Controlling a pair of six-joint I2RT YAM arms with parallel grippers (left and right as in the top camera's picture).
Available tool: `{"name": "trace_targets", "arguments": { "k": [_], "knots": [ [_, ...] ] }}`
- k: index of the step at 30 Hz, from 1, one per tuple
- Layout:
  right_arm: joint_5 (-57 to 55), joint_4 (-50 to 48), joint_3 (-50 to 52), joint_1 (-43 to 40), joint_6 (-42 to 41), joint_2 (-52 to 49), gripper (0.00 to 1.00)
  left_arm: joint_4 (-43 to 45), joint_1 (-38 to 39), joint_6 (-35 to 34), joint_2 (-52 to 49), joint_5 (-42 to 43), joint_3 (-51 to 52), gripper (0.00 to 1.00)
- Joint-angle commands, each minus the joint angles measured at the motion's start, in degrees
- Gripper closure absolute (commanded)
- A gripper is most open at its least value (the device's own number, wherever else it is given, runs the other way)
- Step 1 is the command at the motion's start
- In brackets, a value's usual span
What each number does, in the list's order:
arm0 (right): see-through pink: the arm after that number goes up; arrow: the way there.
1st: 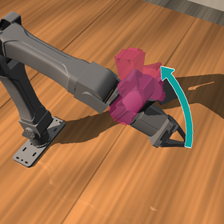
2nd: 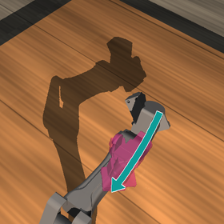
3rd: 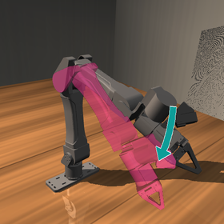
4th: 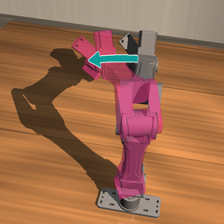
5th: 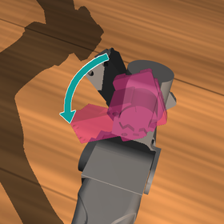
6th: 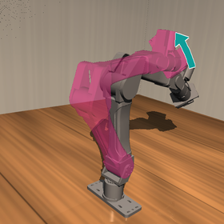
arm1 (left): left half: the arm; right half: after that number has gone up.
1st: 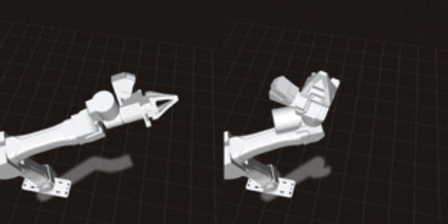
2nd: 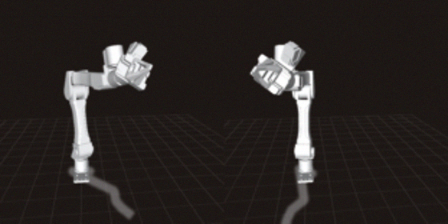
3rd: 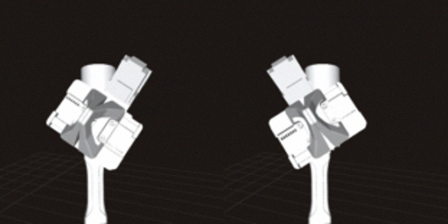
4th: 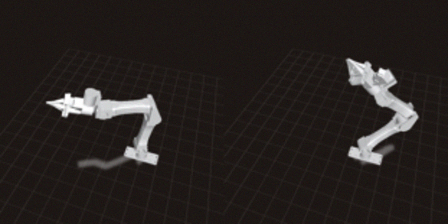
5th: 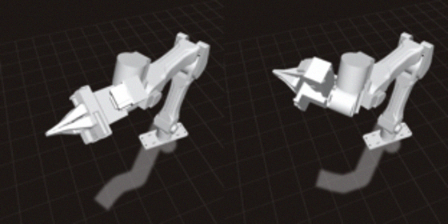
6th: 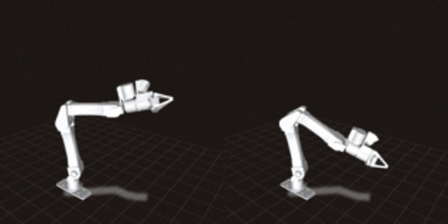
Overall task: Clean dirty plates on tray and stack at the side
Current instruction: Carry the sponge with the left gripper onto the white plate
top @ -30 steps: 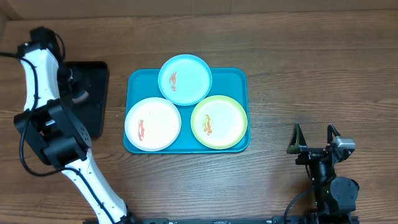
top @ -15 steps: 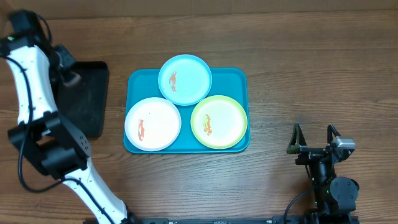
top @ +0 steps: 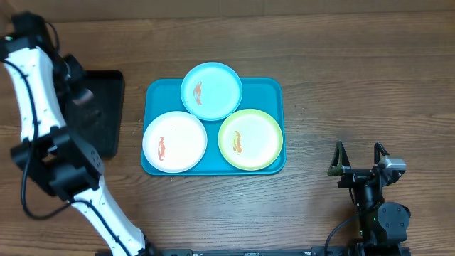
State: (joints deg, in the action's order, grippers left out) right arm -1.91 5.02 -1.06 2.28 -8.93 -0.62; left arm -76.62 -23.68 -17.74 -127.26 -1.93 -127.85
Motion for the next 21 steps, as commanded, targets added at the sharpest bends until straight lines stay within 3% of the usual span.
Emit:
{"name": "trace_targets", "arguments": {
  "k": [1, 5, 10, 17, 21],
  "knots": [
    [-0.57, -0.39, 0.59, -0.11, 0.42, 0.46, 0.00, 0.76, -0.39, 1.03, 1.95, -2.64, 0.90, 0.96],
    [-0.57, -0.42, 0.59, -0.11, 0.42, 0.46, 0.00, 10.78, -0.57, 1.05, -1.16, -2.73, 13.51, 0.96],
    [-0.57, -0.39, 0.59, -0.11, 0.42, 0.46, 0.00, 9.40, -0.59, 1.07, -3.10, -1.11, 15.80, 0.96],
    [-0.57, -0.39, 0.59, -0.11, 0.42, 0.46, 0.00, -6.14, -0.55, -1.90, 1.79, -0.70, -4.48, 0.96],
    [-0.57, -0.39, 0.59, -0.11, 0.42, 0.46, 0.00, -12.17, 0.68, -2.23, 5.75, 3.63, -13.68, 0.96]
  ]
}}
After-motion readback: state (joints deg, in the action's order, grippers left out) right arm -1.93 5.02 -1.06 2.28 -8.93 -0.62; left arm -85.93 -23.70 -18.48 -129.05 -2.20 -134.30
